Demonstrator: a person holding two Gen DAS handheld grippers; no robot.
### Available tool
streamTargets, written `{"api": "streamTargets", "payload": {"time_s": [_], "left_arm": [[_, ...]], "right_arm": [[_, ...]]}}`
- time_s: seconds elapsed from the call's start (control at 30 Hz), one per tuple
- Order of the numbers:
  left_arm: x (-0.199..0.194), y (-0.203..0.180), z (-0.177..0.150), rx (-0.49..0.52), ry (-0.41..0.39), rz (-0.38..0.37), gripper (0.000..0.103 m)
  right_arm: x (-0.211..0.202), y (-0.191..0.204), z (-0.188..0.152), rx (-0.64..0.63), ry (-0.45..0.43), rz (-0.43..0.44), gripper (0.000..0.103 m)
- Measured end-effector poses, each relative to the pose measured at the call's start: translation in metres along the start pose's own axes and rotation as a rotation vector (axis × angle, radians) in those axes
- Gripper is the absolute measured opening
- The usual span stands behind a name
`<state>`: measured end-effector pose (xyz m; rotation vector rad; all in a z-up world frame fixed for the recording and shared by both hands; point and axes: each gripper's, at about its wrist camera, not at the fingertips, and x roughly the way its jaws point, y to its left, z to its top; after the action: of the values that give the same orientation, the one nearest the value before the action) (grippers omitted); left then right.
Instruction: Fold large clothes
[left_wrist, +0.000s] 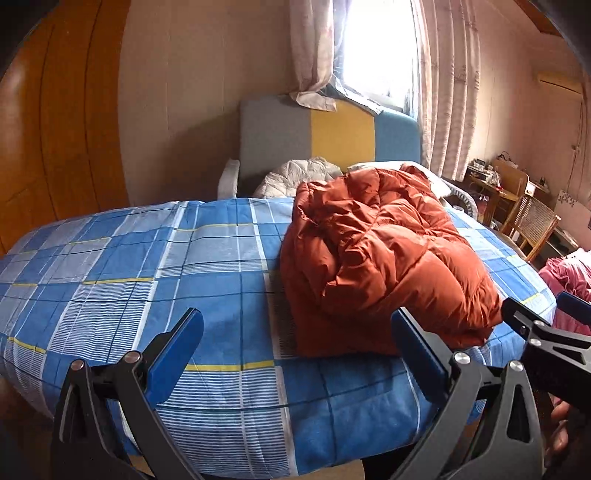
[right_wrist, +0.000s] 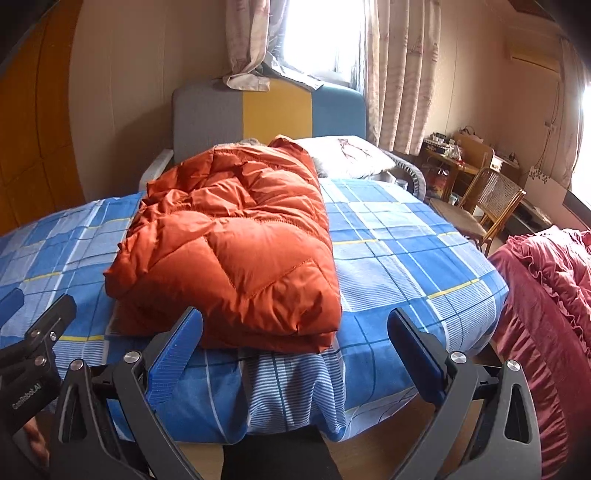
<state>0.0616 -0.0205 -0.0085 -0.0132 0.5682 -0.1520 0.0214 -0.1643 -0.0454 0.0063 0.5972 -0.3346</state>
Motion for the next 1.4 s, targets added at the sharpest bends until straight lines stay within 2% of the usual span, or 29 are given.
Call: {"api": "streamTargets", "payload": {"time_s": [0.6, 1.4], "left_arm": [[-0.001, 0.000, -0.003, -0.029, 0.001, -0.017, 0.101], [-0.005, -0.004, -0.002, -0.007, -0.003, -0.017, 0.101]], "right_arm": [[0.005, -0.002, 0.005, 0.022, 0.012, -0.011, 0.100], [0.008, 0.006, 0.001, 0.008, 0.019, -0.005, 0.100]]}}
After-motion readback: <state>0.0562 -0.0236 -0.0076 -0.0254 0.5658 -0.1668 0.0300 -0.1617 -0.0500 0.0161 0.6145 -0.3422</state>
